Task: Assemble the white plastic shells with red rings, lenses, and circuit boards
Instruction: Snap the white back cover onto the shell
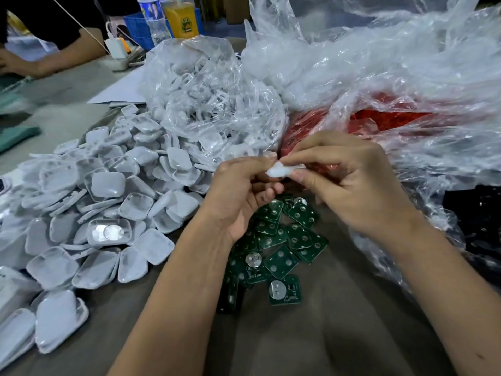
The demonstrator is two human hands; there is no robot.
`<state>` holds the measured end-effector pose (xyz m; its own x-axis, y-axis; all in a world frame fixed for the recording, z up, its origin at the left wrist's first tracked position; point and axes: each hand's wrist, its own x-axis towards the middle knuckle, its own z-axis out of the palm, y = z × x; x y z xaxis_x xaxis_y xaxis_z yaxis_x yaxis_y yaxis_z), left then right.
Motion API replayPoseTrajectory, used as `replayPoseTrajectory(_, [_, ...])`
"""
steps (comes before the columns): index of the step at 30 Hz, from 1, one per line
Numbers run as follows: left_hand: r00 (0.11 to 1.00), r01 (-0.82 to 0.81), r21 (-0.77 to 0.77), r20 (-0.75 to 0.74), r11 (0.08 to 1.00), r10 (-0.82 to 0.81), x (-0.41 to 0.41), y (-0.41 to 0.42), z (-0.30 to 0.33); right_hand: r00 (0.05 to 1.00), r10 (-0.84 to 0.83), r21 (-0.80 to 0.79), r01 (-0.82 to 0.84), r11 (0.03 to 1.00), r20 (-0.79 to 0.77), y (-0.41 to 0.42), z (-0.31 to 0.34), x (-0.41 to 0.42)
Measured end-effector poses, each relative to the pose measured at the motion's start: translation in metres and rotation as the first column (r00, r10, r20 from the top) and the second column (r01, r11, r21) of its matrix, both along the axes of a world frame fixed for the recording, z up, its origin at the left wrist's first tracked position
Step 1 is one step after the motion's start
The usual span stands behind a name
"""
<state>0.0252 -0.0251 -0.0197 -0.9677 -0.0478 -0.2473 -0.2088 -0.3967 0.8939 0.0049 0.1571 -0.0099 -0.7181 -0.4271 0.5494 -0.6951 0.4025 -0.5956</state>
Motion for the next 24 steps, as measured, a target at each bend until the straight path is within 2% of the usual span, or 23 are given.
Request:
replayPoseTrajectory(4, [1.0, -0.009, 0.048, -0.012, 0.999, 0.01, 0.0, 0.0, 0.001, 0.997, -0.034, -0.042, 0.031, 0.999, -0.075, 0.0, -0.003, -0.001])
replayPoseTrajectory(5, [1.0, -0.016, 0.082, -0.024, 0.996, 0.018, 0.0, 0.002, 0.001, 0.998, -0.066, -0.098, 0.065, 0.993, -0.012, 0.0, -0.005, -0.001])
replayPoseTrajectory(7, [0.998, -0.027, 0.153, -0.055, 0.988, 0.036, -0.001, 0.006, 0.001, 0.955, -0.052, -0.302, 0.143, 0.943, 0.291, -0.002, -0.008, -0.001])
replayPoseTrajectory(9, [0.995, -0.039, 0.151, -0.09, 0.988, 0.053, -0.002, 0.012, -0.002, 0.836, 0.078, -0.486, 0.238, 0.841, 0.544, -0.006, -0.008, 0.0])
replayPoseTrajectory(11, [0.991, -0.055, 0.112, -0.116, 0.992, 0.068, -0.003, 0.017, -0.006, 0.736, 0.202, -0.568, 0.288, 0.771, 0.647, -0.007, -0.006, 0.0])
replayPoseTrajectory(16, [0.985, -0.06, 0.112, -0.155, 0.992, 0.077, -0.004, 0.014, -0.007, 0.611, 0.404, -0.634, 0.214, 0.743, 0.681, -0.004, -0.005, -0.001])
replayPoseTrajectory(24, [0.985, -0.024, 0.163, -0.164, 0.986, 0.051, -0.003, 0.012, -0.007, 0.596, 0.498, -0.716, 0.196, 0.67, 0.63, -0.009, -0.008, 0.006])
